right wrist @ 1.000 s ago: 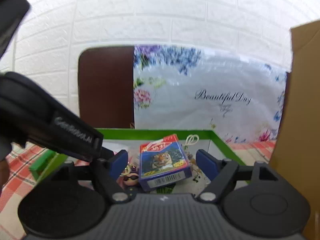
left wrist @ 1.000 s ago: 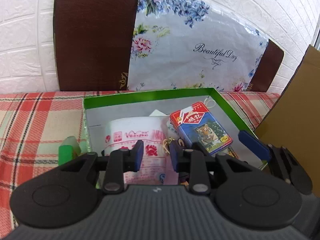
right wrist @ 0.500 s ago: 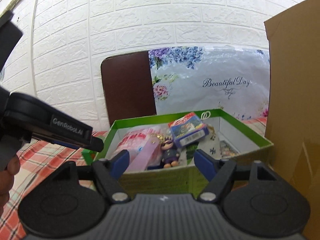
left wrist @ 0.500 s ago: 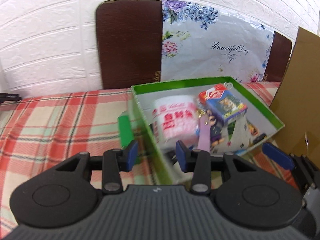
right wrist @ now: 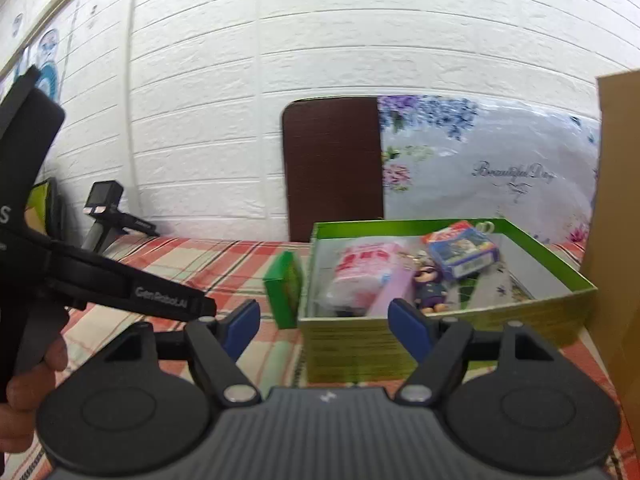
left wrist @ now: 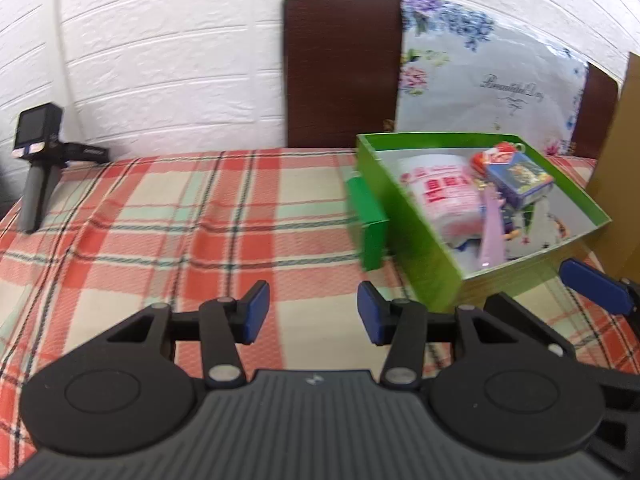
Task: Organize objects
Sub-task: 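Move the left gripper toward the small green packet box on the table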
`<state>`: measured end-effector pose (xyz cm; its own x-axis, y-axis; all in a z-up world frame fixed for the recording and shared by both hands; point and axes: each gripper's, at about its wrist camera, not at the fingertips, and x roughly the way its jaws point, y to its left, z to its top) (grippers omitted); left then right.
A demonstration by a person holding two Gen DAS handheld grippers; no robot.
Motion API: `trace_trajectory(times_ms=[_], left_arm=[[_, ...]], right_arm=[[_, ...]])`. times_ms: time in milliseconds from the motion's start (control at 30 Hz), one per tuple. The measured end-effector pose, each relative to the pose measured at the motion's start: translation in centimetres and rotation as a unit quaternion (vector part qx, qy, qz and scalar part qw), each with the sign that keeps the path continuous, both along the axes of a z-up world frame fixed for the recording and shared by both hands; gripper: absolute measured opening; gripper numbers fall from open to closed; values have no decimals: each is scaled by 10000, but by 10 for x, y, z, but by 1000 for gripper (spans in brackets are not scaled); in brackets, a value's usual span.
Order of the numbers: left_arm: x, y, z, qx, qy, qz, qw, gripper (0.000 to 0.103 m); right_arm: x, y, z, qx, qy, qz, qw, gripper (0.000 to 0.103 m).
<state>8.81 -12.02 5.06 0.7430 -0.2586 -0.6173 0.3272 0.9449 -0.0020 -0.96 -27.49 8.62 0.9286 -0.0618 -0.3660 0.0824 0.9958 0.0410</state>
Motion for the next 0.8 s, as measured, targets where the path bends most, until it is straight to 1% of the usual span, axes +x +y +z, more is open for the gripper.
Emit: trace_trajectory(times_ms=[333, 467, 533, 600, 700, 767, 800], left_arm=[[18, 46, -20, -119, 172, 415, 9989, 53], [29, 66, -33, -161, 258, 611, 9977, 55], [36, 77, -41, -280, 433, 708, 9962, 55], [42, 87, -46, -426, 585, 780, 9943, 55], [46, 97, -48, -588, 617, 848, 9927, 55], [49, 104, -48, -707, 623, 893, 9915, 55], [51, 108, -48, -767, 633, 919, 9908, 55]], right_arm=[[16, 56, -7, -518, 213, 551, 9969, 72], [30, 75, -12, -756, 387, 762, 9935, 69], [42, 81, -15, -811, 504, 789, 9923, 68], [56, 86, -18, -1047, 552, 784, 9899, 68], [86, 90, -18, -1434, 605, 670, 9855, 67], [110, 88, -17, -1580, 675, 497, 9839, 63], [123, 86, -19, -1645, 758, 396, 9827, 58]])
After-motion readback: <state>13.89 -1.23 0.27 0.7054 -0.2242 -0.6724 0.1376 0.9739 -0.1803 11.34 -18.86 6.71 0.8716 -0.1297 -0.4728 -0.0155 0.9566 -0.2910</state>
